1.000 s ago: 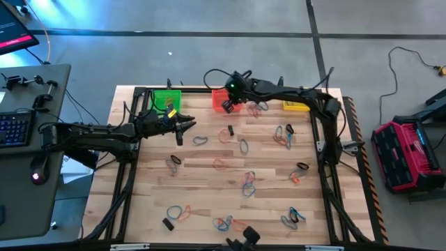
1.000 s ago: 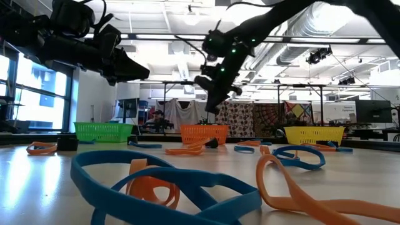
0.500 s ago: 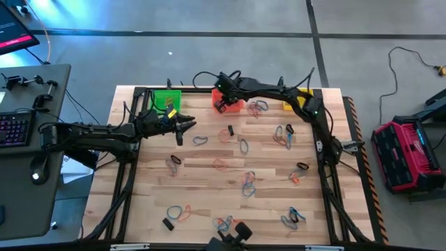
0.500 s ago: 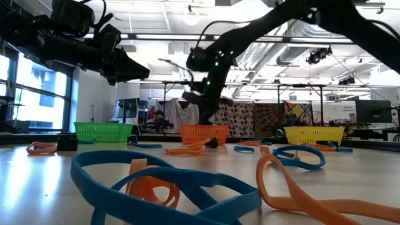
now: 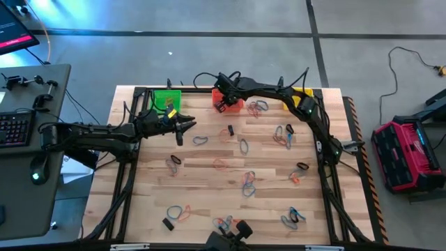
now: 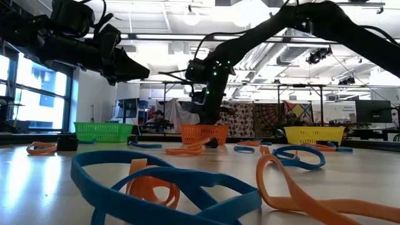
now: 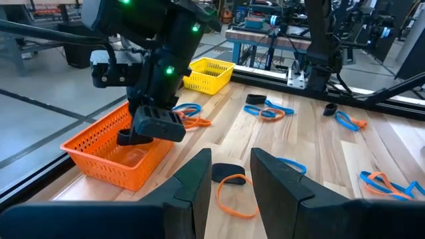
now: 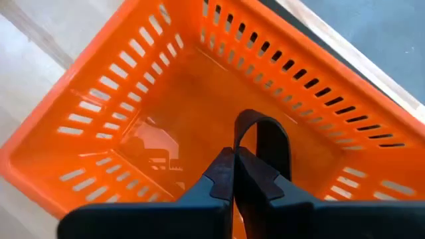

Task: Sort rubber bands into baskets
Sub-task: Put the black rubber band into the orange bin

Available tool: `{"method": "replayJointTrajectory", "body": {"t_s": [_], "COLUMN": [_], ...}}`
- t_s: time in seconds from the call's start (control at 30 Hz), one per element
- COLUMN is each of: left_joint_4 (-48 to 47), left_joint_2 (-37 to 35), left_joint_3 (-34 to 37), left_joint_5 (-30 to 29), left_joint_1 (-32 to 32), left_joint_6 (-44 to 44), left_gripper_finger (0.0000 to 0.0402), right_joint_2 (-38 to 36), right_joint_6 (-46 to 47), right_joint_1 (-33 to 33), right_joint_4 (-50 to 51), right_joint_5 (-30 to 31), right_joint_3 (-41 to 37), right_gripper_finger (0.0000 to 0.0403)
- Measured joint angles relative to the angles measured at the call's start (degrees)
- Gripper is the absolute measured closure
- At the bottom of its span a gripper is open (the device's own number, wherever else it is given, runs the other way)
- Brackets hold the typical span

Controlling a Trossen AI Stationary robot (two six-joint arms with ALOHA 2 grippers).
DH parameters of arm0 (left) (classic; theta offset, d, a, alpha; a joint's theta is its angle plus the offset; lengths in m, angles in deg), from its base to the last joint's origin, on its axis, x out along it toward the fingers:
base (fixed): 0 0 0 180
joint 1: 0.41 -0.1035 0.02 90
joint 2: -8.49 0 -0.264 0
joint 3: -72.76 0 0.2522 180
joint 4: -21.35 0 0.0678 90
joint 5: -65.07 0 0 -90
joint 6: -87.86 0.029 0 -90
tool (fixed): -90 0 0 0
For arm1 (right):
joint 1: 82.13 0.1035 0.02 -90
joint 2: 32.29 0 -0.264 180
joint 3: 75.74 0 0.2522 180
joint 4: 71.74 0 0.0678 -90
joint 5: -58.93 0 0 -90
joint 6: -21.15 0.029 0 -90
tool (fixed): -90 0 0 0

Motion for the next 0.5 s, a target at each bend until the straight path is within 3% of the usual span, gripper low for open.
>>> {"method": "replayJointTrajectory", "body": {"t_s": [0.5], "left_joint_4": [0.0], "left_joint_2": [0.0], "left_joint_3": [0.0], "left_joint_5": [0.0], "left_joint_1": [0.0], "left_joint_6": [-0.1], "left_gripper_finger": [0.0303], "right_joint_2": [0.5], "right_joint_6": [-1.5], "right_joint_1": [0.0], "right_joint_4": [0.0], "right_joint_5": [-1.7], "right_joint_3": [0.0], "right_gripper_finger": [0.0394]}}
